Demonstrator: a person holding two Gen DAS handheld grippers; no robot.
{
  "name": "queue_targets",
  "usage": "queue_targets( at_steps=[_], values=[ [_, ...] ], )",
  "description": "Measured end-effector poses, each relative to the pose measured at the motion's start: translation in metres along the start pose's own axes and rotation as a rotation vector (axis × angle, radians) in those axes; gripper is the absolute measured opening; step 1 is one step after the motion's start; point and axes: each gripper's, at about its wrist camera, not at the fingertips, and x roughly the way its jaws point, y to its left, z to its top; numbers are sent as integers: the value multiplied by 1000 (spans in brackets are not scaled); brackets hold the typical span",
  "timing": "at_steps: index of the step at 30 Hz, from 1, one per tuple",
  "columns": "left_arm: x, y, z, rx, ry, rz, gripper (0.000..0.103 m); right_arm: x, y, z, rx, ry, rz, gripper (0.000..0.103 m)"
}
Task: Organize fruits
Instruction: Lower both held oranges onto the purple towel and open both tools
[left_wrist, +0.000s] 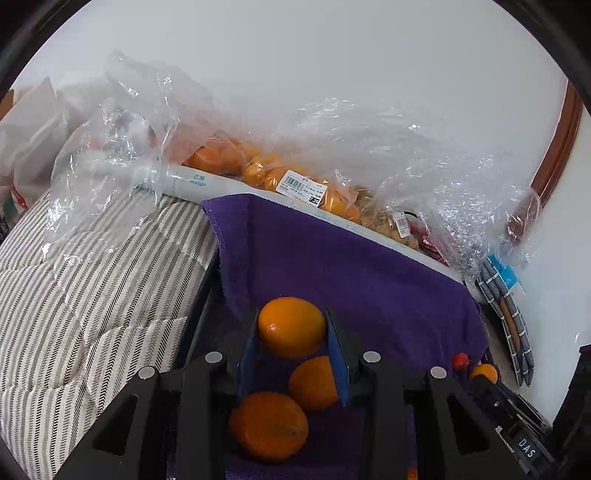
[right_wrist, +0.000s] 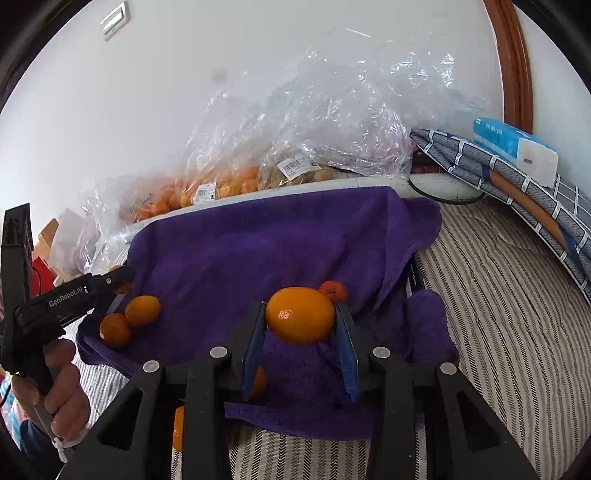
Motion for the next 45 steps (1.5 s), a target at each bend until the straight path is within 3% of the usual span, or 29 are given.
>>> queue_targets(
  at_steps=[14,25,33,36,41,45],
  values=[
    [3,-4,-3,14,-21,24,33,9,-6,-1,18,30,-2,37],
    [10,-10,-4,39,15,9,33,10,-4,-2,3,30,-10,37],
    [9,-14,-5,62,8,9,33,1,-2,-2,-12,-21,3,40],
    [7,-11,-4,53,0,4,34,-5,-2,-1,-7,-53,-1,45],
    [0,-13,-5,67,-20,-9,42,-19,-1,-3,-15,-133,-58,47],
    [-4,-18,-8,92,-37,2,44,-22,-5,-3,7,-146,-67,47]
  ],
)
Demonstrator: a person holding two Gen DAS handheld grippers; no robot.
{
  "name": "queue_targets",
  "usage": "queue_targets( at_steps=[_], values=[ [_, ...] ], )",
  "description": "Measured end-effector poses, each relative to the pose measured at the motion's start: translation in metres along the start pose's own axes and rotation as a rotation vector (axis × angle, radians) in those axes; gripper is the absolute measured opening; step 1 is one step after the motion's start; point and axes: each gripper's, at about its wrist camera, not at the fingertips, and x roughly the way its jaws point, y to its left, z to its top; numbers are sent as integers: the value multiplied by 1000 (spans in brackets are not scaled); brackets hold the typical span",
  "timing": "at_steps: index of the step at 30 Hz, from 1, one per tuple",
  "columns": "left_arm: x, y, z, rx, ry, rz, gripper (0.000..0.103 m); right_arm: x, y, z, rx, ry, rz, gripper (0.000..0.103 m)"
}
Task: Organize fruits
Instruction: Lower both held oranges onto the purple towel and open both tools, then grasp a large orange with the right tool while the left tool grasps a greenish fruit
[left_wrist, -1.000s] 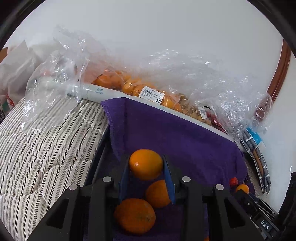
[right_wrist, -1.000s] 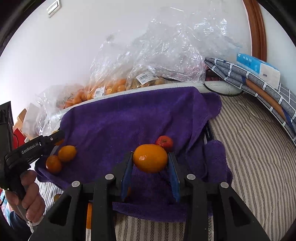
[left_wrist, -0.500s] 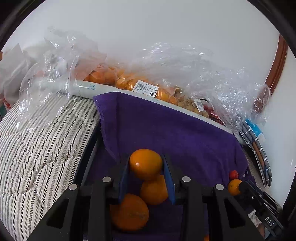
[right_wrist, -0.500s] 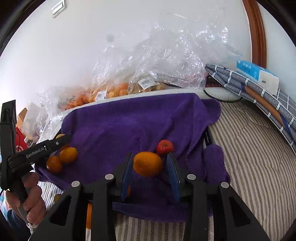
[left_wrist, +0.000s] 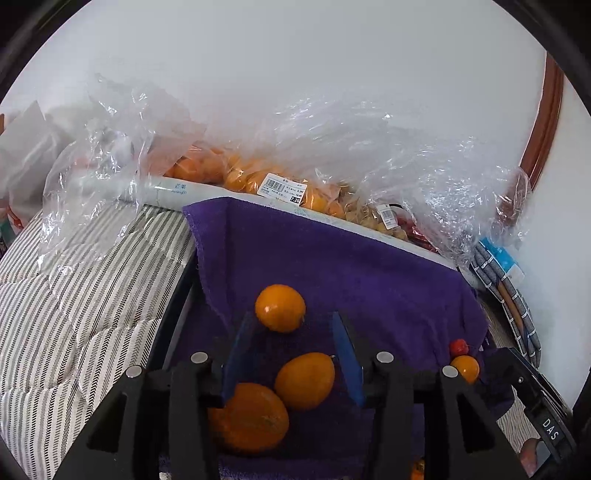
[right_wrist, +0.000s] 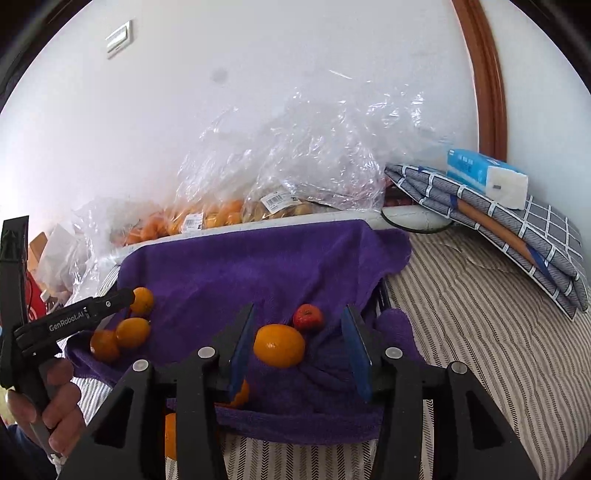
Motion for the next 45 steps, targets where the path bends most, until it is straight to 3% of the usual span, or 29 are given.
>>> queue_targets(
  at_steps=[4,12,17,27,33,36,45],
  values=[
    [-4,-2,-1,10,-19,15,45,-5,-2,0,13,-21,12,47],
    [-18,-1,-3,13,-59,28,45,-26,-1,-1,0,-40,-42,47],
    [-27,-7,-9,52,-91,61,45,-44,1,-14,22,1,-49,47],
    [-55,14,-28,30,-86,30,47,-71,18,-47,19,73,-4,45],
    [-82,41,-47,8,-71,59,47,-65,41,-62,-2,132,74,42],
    [-92,50,-54,-8,-51,16,47,-61,58,-61,-40,125,100,42],
    [-86,46,-59,35,-18,40,48,-25,66,-56,-8,199,118,42]
  ],
)
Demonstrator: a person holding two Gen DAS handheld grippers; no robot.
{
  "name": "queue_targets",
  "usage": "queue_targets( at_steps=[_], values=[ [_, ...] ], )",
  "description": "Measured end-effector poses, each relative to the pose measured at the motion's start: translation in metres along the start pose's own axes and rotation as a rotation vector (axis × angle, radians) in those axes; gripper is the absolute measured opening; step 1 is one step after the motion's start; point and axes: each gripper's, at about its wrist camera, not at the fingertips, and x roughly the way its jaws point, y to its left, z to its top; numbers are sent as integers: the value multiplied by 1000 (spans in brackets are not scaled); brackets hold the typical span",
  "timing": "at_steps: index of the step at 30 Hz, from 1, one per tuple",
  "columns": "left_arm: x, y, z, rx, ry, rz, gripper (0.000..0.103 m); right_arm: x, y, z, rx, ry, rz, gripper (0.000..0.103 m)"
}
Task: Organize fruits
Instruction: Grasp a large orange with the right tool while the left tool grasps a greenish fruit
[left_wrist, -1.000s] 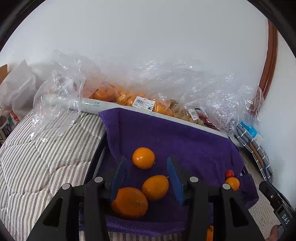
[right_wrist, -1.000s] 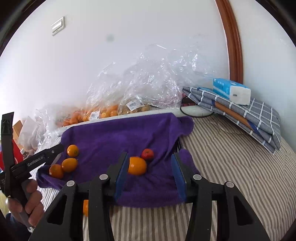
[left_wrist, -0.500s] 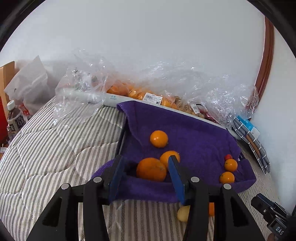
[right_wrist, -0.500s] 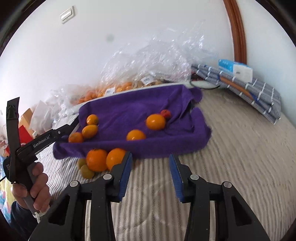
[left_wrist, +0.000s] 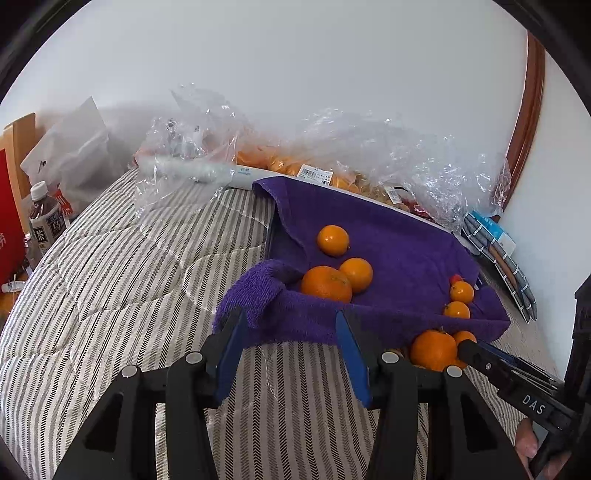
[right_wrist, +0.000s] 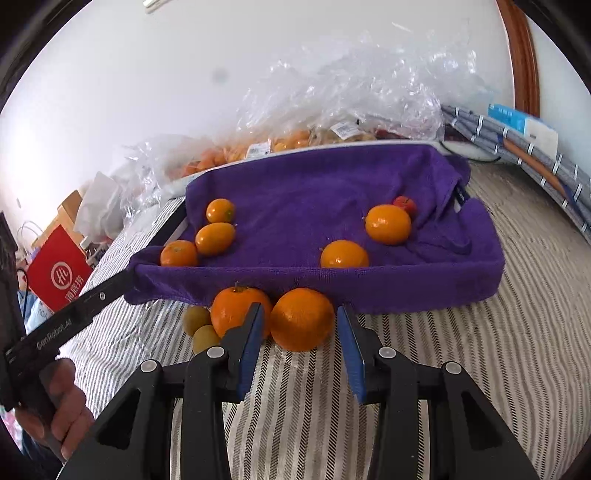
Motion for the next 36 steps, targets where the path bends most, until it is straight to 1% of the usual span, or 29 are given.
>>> queue_targets(
  at_steps=[5,9,11,13,15,19,23,25,26,28,30,32,34,36],
  values=[
    [-2,-5,-2,21,-11,-1,48,8,-9,5,61,23,31,42],
    [-1,-10,-3,46,-5,-1,48,12,-14,6,89,43,71,41],
    [0,-9,-3,46,2,-7,48,10,-18,5,110,46,81,39],
    [1,-9,-3,45,13,-20,48,7,-19,4,109,39,67,39],
    [2,-11,-4,52,33,-51,48,1,-21,2,95,24,44,39],
    [1,-25,-10,122,49,-93,48,-16,-28,-2,67,-8,0,39],
    [6,-40,-14,162,100,-142,48,-30,-35,-8,12,-9,-53,39],
    [11,-46,-15,178,126,-140,46,-29,-37,-11,-12,10,-63,39],
    [13,-48,-15,186,131,-132,42,-27,-37,-14,-21,19,-65,39],
    [17,-52,-16,201,149,-127,38,-25,-36,-18,-38,13,-77,40],
    [22,-53,-17,202,178,-134,36,-23,-34,-17,-49,13,-92,40],
    [28,-55,-17,190,215,-165,33,-22,-33,-17,-52,13,-97,40],
    [32,-58,-17,184,232,-172,34,-19,-34,-16,-46,20,-99,40],
    [36,-66,-19,197,242,-171,33,-17,-37,-16,-27,30,-90,40]
  ],
)
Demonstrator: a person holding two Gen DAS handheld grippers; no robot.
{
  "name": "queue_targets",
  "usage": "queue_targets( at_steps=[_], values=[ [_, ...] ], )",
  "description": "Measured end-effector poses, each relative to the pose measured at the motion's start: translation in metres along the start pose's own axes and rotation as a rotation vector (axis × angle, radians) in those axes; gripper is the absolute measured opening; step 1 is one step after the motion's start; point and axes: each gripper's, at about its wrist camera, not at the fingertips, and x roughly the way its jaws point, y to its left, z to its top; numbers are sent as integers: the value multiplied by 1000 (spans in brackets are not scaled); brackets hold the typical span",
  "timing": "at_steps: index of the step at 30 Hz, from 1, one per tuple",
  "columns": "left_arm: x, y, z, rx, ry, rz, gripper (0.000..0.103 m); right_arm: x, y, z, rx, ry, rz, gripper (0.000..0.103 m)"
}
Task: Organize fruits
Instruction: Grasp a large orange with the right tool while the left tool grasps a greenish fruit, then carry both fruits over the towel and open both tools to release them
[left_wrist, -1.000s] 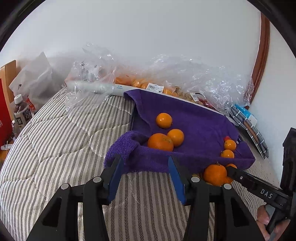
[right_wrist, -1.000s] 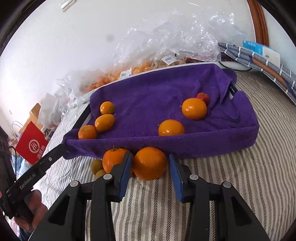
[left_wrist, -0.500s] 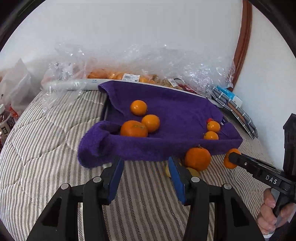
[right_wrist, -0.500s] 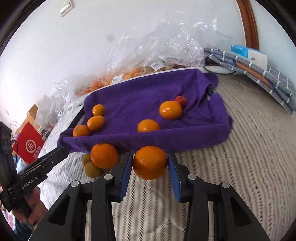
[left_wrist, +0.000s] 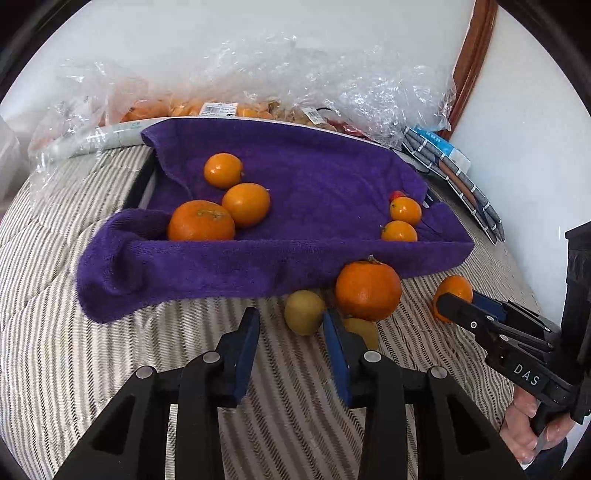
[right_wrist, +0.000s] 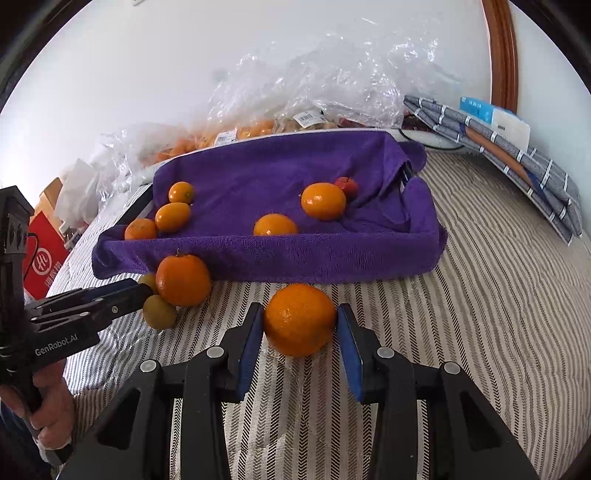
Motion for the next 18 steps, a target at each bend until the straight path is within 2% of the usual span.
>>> queue_targets(
  at_steps=[4,7,12,15,18],
  values=[
    [4,-16,2,36,-9,26,23,-1,-3,-1,18,-7,12,39],
    [2,-16,1,30,-25,27,23,-5,-6,-2,34,-30,31,39],
    [-14,3,-1,-55,-93,17,23,-13,-9,-4,48,-56,56,39],
    [-26,11,-2,-85,-146,29,23,-18,-9,-6,45,-82,63,39],
    [-34,15,-1,-99,-198,75,23,-20,-11,-5,51,-89,54,39]
  ],
)
